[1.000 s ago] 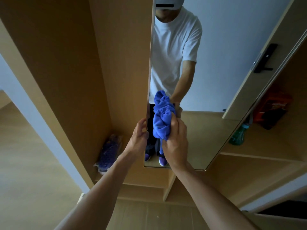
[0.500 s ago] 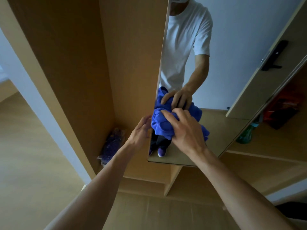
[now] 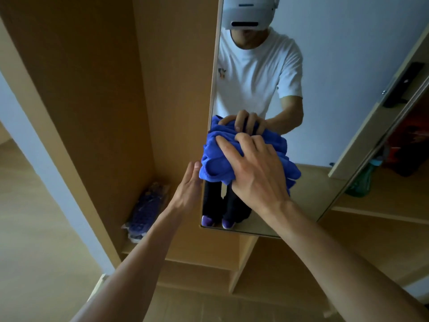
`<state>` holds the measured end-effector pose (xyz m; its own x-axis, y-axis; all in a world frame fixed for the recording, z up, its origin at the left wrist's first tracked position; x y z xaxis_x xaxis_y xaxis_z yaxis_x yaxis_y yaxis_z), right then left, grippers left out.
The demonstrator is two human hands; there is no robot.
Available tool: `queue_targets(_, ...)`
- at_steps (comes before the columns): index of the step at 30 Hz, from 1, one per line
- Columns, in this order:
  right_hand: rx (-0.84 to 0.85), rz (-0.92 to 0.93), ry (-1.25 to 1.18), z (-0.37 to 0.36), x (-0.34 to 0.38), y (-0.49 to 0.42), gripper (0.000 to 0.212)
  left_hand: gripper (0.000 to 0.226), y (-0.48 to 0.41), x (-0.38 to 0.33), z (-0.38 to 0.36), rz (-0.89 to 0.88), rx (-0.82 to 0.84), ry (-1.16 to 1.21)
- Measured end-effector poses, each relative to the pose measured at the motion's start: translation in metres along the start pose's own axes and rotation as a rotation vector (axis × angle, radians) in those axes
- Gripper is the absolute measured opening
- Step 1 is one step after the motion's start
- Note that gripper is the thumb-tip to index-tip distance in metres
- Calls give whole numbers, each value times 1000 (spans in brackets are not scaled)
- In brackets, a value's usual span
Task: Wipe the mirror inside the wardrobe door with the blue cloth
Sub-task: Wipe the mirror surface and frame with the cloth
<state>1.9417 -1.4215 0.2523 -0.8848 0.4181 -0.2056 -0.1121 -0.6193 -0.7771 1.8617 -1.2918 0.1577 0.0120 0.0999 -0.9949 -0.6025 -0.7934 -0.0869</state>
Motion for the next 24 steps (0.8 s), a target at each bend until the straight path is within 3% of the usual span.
queue_targets(9,-200,101,106,-21,1,11,62,27,-14,38,-8,-248,-48,98)
queue_targets(15,-354,132,124,-36,-1,13,49,34,-30,54,-15,-401,-98,99)
queue_targets(24,-363,150,165,-48,-2,16,42,36,-46,69,-14,-527,-49,177)
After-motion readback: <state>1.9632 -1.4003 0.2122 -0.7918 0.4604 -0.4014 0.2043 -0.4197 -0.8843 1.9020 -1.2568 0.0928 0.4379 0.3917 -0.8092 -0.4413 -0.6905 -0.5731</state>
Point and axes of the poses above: each hand's wrist, its own y-axis away from the middle knuckle, its own z-axis out of the back of the hand, x = y × z, the point moved 3 cm from there along -y, towards the middle knuckle, and after that the axes turned 13 degrees about -x, right-handed, at the moved point
